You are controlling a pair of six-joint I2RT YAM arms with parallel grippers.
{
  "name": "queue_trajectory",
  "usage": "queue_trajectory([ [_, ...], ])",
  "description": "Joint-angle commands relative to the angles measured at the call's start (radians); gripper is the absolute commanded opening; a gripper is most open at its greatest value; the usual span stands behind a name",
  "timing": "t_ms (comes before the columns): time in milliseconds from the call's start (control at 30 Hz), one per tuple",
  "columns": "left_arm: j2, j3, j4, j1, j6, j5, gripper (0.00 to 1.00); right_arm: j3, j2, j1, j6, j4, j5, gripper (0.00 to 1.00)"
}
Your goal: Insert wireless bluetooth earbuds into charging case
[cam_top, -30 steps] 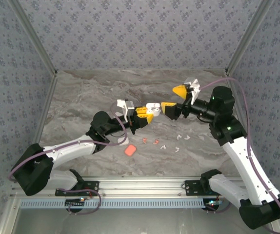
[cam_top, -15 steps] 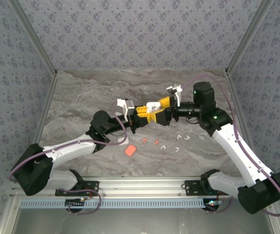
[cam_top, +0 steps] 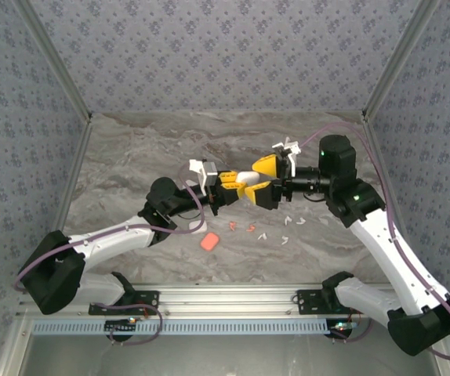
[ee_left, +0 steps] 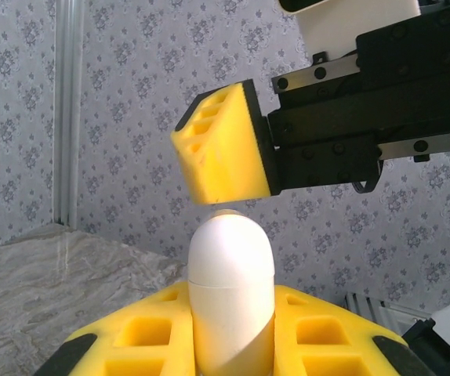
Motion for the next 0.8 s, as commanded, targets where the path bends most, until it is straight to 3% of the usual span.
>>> queue_trajectory([
  [0,0.001,0.031,0.022,-0.003,0.012,0.004,0.0,-0.006,-0.004,0.005,-0.03,-0.038,0.036,1.0],
  [200,0.0,0.029,0.0,-0.003,0.013,-0.016,0.0,0.042,-0.022,-0.005,-0.077,-0.132,0.33,1.0],
  [333,0.011,0.032,-0.068,-0.003,0.027,-0.072,0.0,-0.013,-0.053,-0.071,-0.017,-0.086,0.473,1.0],
  [567,0.094,0.099,-0.246,0.028,0.004,-0.169,0.0,-0.193,-0.107,-0.223,0.191,0.027,0.544,1.0],
  [767,0.285,0.267,-0.434,0.139,-0.15,-0.163,0.0,-0.239,-0.138,-0.268,0.246,-0.042,0.622,1.0],
])
